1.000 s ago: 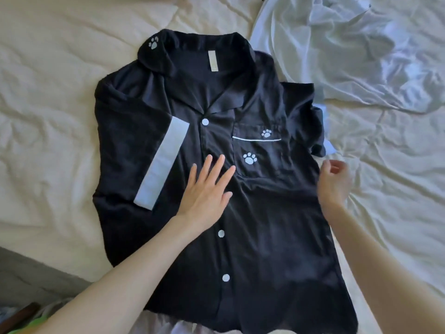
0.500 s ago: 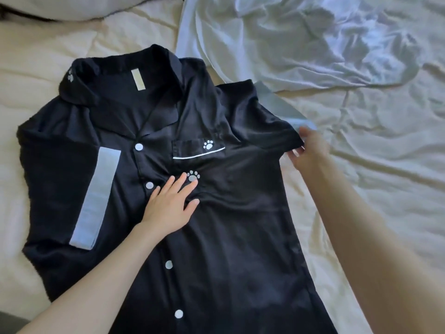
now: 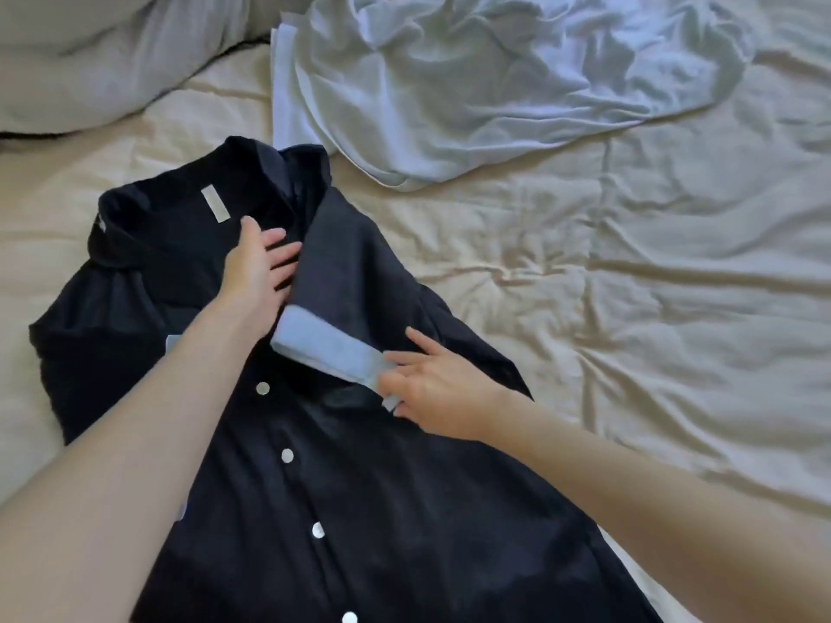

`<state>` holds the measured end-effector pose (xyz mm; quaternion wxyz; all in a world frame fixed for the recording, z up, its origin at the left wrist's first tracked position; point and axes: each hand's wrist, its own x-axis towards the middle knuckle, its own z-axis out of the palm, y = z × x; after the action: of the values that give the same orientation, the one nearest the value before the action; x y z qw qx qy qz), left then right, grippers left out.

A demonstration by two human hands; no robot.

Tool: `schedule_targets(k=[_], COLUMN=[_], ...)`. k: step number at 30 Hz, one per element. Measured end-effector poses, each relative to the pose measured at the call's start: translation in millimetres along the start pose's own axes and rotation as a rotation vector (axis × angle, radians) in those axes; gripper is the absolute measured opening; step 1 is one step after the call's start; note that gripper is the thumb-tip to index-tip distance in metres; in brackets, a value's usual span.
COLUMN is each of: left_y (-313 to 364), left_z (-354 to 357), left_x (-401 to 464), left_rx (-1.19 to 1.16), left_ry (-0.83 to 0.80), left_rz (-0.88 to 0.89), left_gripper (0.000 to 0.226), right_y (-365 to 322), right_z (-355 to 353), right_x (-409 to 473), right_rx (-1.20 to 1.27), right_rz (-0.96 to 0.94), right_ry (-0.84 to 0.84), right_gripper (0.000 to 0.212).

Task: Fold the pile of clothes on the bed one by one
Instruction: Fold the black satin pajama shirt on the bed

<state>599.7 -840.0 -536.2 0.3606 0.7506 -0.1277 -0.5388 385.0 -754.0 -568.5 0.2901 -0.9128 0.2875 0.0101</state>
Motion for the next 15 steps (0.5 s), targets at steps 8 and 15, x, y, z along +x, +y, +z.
schedule_targets(k=[8,15], left_y=[3.4,7.9], left_z=[28.1,54.0], left_x=[39.3,58.0], left_rx=[0.645,0.457], left_ry=[0.114,0.046], left_rz=[0.195,0.213], left_gripper=[0.052,0.022], right_y=[-14.7,11.5], right_z=[12.3,-5.6], right_x=[-20.2,5.7], right_rx=[0.511,1.733], right_rz=[0.737,1.372], right_ry=[0.562,0.623], right_gripper=[0.027,0.021])
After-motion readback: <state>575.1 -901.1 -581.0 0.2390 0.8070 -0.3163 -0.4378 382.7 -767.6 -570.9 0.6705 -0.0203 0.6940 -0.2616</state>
